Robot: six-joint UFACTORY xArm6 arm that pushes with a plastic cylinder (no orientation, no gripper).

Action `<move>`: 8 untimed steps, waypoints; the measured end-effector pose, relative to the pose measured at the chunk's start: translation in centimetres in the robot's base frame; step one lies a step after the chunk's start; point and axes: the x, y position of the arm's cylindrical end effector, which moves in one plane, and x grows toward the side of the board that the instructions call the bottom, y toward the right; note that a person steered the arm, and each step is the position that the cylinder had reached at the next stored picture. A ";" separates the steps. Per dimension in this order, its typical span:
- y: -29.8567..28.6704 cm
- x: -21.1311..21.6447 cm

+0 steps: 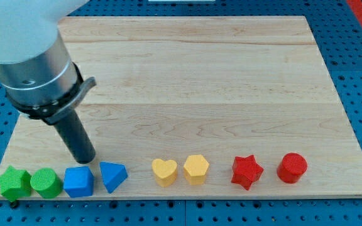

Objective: Slightly push the yellow blocks and the red star to the bottom side

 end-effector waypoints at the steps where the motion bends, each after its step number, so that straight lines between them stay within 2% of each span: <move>1: 1.8 0.1; 4: 4.4 1.9; 5: 5.8 1.2; 6: 10.4 0.3; 8: 12.0 1.9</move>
